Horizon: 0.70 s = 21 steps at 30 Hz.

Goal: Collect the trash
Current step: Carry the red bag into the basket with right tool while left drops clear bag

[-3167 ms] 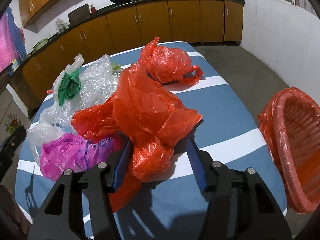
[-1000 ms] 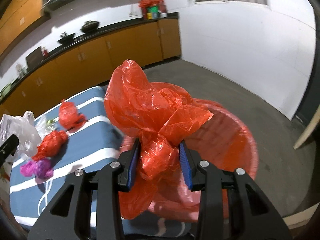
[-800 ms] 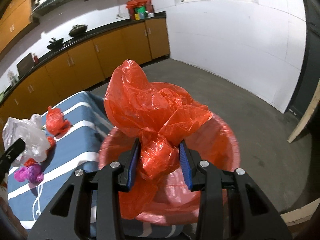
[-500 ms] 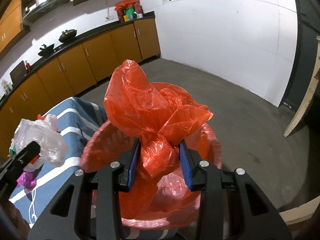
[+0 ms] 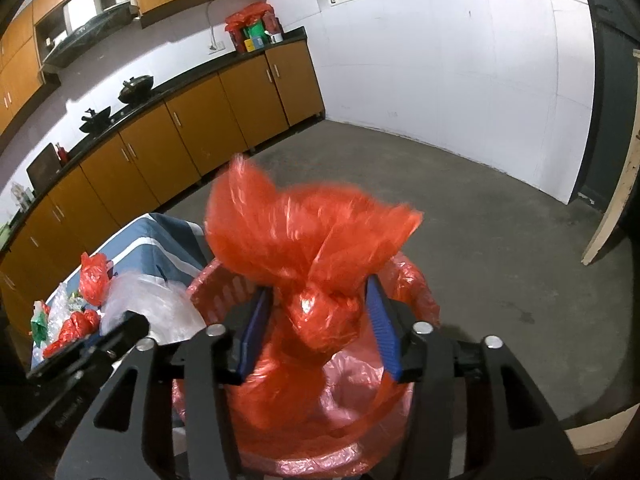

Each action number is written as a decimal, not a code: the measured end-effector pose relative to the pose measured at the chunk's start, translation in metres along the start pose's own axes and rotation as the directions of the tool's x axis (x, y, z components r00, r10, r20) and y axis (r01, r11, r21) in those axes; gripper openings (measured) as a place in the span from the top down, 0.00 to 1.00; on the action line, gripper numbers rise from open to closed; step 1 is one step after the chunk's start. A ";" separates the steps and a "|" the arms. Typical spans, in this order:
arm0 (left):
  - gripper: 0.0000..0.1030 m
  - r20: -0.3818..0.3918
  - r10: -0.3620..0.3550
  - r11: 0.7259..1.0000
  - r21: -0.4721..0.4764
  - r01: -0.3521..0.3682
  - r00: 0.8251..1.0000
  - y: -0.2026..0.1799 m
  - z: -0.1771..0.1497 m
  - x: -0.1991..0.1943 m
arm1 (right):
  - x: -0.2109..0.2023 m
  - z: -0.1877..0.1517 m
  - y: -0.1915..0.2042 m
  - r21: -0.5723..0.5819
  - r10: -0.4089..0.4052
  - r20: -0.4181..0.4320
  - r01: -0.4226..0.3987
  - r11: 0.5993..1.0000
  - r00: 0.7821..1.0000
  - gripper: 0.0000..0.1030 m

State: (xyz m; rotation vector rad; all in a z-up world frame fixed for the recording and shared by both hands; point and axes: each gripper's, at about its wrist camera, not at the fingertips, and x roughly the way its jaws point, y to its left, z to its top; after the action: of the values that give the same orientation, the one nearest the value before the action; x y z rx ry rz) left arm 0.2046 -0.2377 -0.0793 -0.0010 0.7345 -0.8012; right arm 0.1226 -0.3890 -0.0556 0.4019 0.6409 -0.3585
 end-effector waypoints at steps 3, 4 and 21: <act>0.69 -0.008 0.005 1.000 0.001 -0.005 1.000 0.003 -0.003 0.001 | 0.000 -0.001 -0.001 0.001 0.001 0.002 -0.001 1.000 1.000 0.43; 0.69 -0.010 0.010 1.000 0.000 -0.010 1.000 0.004 -0.004 0.002 | 0.000 -0.001 -0.002 0.001 0.001 0.001 -0.001 1.000 1.000 0.43; 0.28 0.114 0.340 0.940 -0.075 -0.333 0.934 0.056 -0.019 -0.081 | -0.014 -0.010 0.032 -0.109 -0.023 0.061 0.030 0.994 0.998 0.33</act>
State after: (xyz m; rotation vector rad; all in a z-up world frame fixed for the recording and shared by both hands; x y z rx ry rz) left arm 0.1922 -0.1399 -0.0607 0.0246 0.6153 -0.4478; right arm 0.1217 -0.3543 -0.0461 0.2772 0.6051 -0.3576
